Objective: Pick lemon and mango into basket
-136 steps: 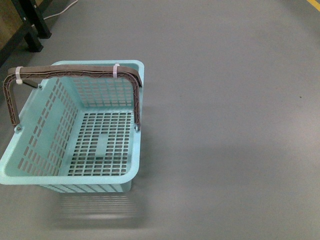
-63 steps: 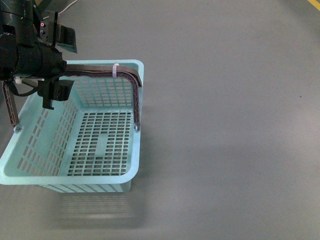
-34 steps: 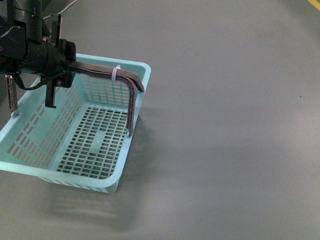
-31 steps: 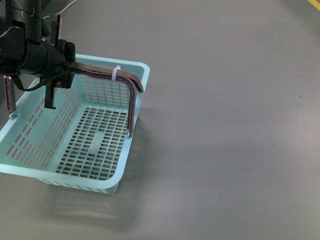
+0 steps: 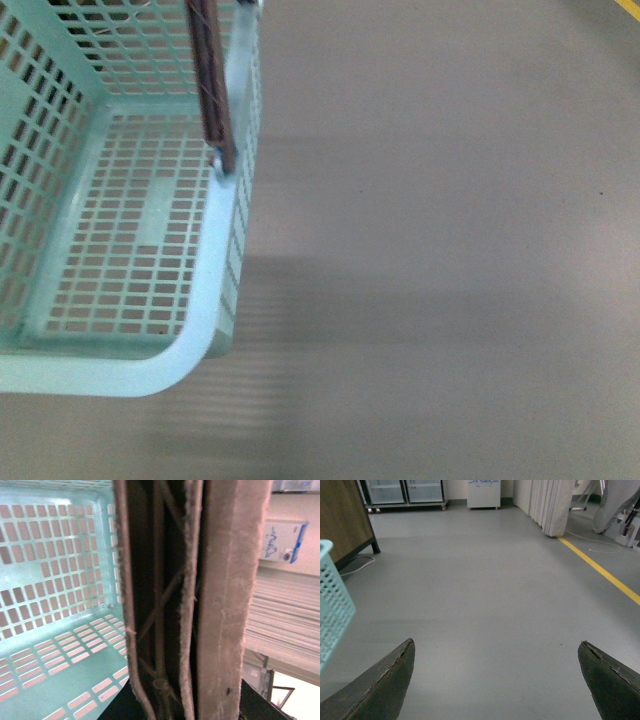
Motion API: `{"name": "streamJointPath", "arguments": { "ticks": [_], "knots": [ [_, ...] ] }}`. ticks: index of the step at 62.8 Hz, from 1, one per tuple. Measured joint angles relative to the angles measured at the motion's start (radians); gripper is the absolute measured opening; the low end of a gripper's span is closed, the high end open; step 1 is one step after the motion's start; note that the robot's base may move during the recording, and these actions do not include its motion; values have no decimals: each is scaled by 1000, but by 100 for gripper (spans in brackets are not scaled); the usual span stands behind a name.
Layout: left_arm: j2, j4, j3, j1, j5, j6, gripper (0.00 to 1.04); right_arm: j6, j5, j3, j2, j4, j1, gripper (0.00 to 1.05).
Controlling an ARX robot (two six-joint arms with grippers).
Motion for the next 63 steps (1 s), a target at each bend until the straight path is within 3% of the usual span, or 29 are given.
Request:
{"name": "streamJointPath", "arguments": {
  "ticks": [19, 63],
  "knots": [
    [-320, -277, -6, -4, 3, -29, 18, 0, 0, 0, 0, 0, 0, 96],
    [-342, -284, -8, -5, 2, -23, 18, 0, -1, 0, 0, 0, 0, 96]
  ]
}}
